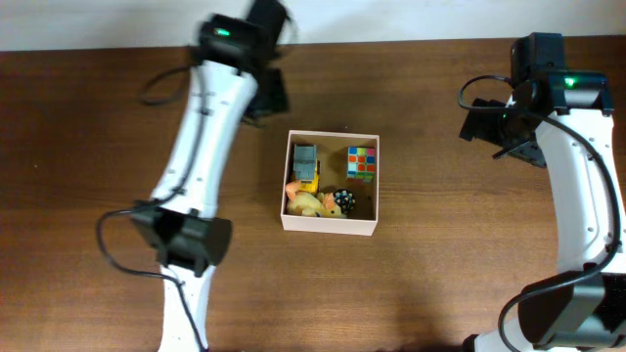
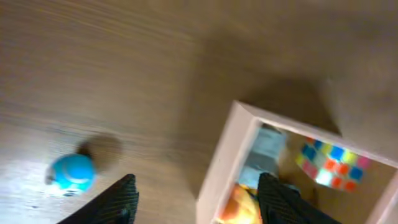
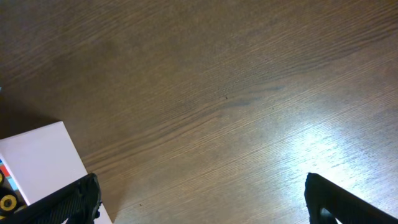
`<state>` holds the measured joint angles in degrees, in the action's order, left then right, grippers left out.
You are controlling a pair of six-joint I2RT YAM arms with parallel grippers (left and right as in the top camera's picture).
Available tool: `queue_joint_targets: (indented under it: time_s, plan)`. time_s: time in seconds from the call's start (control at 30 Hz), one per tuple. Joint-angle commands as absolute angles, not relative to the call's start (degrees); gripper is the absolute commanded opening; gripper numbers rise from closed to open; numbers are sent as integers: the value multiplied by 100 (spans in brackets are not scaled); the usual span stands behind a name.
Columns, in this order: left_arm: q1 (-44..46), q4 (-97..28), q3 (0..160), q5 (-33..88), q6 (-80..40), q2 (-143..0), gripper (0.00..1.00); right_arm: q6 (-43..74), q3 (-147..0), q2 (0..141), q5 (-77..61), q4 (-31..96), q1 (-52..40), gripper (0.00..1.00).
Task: Pack container
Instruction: 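Raise the left gripper out of the box and move it left, then lower the open left gripper onto the blue ball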
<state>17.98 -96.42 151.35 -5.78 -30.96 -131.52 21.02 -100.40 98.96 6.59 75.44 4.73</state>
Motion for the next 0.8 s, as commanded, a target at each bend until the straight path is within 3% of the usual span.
queue_joint_targets:
  time_s: [0.0,0.23,0.77]
  plan:
    - [1452,-9671,15196,-331,-2574,-12973,68,2152,-10114,9878,668,7544,458,99]
    - [910,-9673,14639,-73,-1828,-12973,69,2152,-10114,9878,668,7544,458,99]
    - [652,-9673,11754,67,-1367,-12219,69,2152,-10114,9878,670,7546,458,99]
